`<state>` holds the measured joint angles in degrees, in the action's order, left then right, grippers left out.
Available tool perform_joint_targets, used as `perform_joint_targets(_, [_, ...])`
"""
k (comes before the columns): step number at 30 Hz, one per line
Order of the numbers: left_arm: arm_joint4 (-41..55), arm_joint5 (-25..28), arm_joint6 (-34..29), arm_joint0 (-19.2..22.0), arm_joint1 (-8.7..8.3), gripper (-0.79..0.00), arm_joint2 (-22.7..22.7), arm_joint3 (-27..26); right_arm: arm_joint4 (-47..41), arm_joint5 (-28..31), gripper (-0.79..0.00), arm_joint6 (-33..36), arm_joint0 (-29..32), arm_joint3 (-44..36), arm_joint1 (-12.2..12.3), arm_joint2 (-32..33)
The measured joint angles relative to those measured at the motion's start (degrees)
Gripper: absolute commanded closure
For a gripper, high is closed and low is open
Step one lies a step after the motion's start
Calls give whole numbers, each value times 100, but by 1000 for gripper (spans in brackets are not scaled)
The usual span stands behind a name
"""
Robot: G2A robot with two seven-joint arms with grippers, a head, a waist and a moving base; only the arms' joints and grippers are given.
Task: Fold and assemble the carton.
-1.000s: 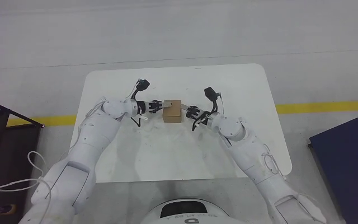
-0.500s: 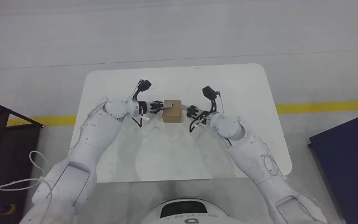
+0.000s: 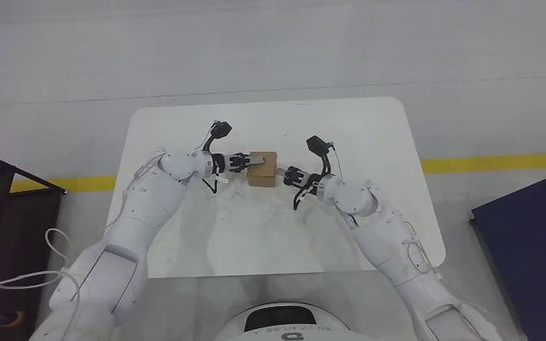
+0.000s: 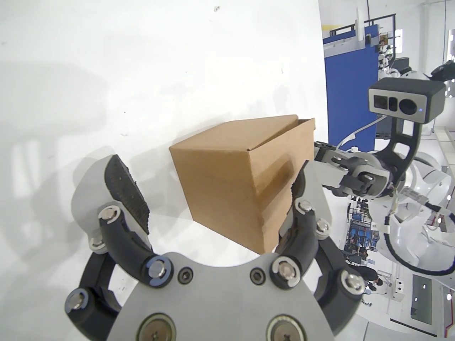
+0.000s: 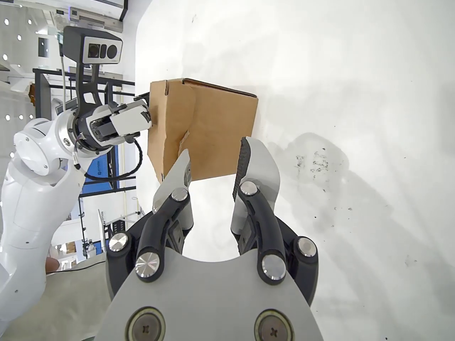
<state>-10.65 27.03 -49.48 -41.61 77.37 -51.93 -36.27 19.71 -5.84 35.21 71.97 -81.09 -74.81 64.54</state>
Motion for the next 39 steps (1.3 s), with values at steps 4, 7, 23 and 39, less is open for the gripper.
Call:
perform_joint_targets(4, [4, 3, -11, 6, 3, -785, 7, 19, -59, 26, -323, -226, 40, -120, -1, 44])
perform_joint_targets(7, [17, 20, -17, 7, 5, -785, 7, 30, -122, 93, -317, -284, 93, -213, 7, 82])
perform_joint_targets(23, [47, 52, -23, 18, 17, -785, 25, 59, 38, -180, -228, 19, -179, 131, -18, -212])
perform_joint_targets(39, [24, 77, -15, 42, 55, -785, 99, 99, -73, 3, -256, -376, -11, -213, -1, -117])
